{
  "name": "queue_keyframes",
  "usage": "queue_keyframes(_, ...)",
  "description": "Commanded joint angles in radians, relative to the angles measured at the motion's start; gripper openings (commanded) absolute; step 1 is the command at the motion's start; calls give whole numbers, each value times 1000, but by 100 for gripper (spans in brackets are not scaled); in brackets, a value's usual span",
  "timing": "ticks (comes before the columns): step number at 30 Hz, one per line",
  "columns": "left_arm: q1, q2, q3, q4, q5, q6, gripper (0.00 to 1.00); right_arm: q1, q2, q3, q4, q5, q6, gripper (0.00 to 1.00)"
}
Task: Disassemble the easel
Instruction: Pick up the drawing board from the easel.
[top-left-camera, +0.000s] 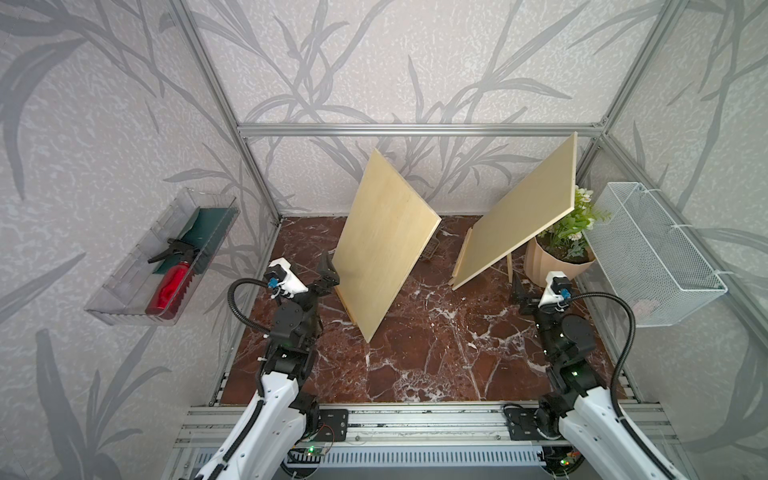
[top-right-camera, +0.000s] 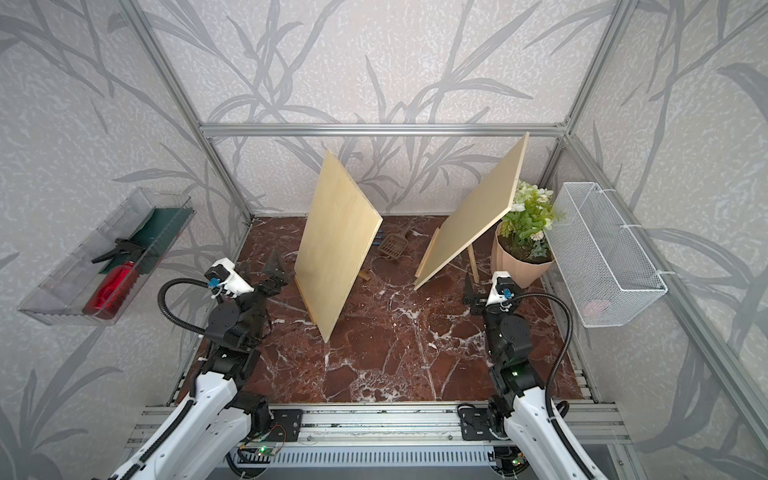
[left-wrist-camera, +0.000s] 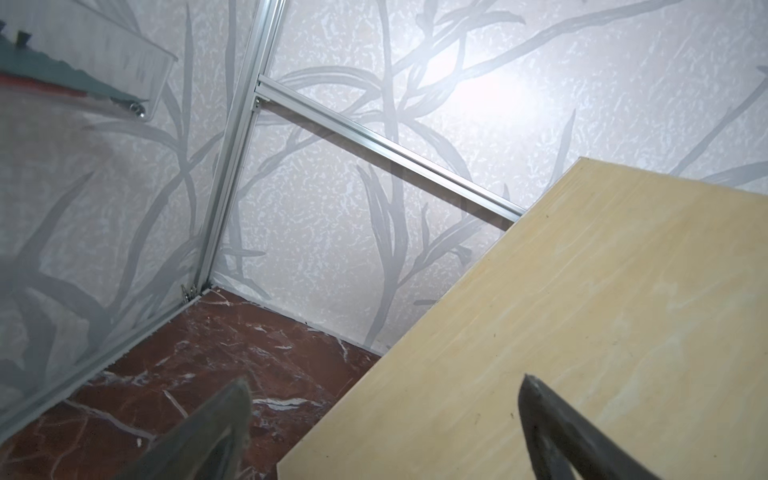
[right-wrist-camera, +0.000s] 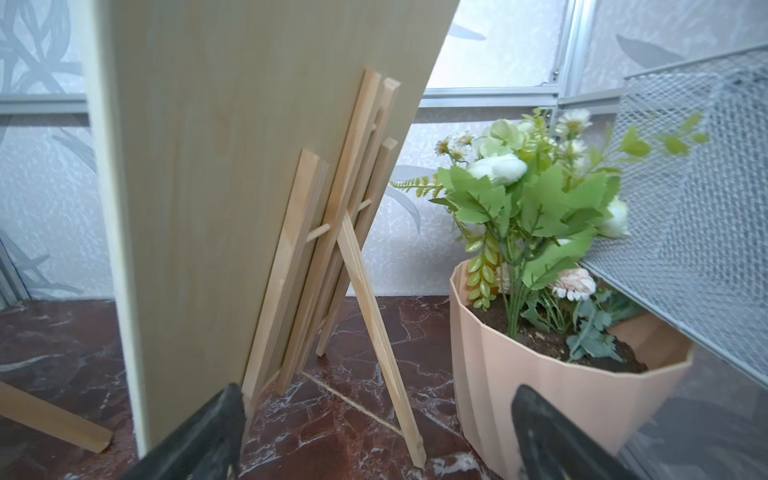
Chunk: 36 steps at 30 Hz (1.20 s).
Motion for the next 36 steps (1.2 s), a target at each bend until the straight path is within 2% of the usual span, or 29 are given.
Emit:
queue_keyframes(1, -7, -30, -108, 67, -66, -281, 99, 6, -85, 78, -381, 64, 240, 99)
queue_keyframes(3, -8, -50, -135, 166, -9, -205, 99, 4, -97, 143, -520, 17, 345, 99)
queue_keyframes(6, -20, -80, -65, 2, 10, -240, 99, 4, -70, 193, -494, -301, 291, 99)
queue_keyframes(11, -94, -24, 27, -104, 63, -210, 99, 4, -109, 170, -436, -512, 462, 99)
queue_keyframes(12, -117, -12, 52, -135, 65, -176, 99, 4, -115, 165, -409, -586, 471, 99)
queue_keyframes(15, -216, -2, 131, -244, 7, -122, 99, 4, -96, 197, -412, -773, 496, 99)
queue_keyframes(18, -317, 13, 269, -466, -65, -116, 96, 20, -83, 239, -452, -916, 505, 99)
queue_keyframes(19, -351, 30, 323, -546, -92, -126, 95, 47, -85, 252, -475, -924, 506, 99)
queue_keyframes(20, -379, 48, 366, -615, -111, -134, 93, 83, -87, 265, -502, -910, 497, 99)
queue_keyframes(23, -467, 126, 505, -839, -159, -145, 90, 297, -53, 336, -648, -725, 412, 98)
queue_keyframes(27, -578, 242, 694, -1136, -237, -110, 87, 680, 52, 411, -757, -323, 326, 92)
queue_keyframes(31, -688, 320, 830, -1402, -333, -68, 86, 1011, 207, 443, -725, -3, 300, 92)
queue_keyframes(34, -743, 327, 828, -1487, -393, -96, 85, 1137, 371, 473, -643, 147, 278, 92)
queue_keyframes(36, -744, 301, 766, -1474, -436, -136, 86, 1156, 475, 503, -568, 176, 264, 92)
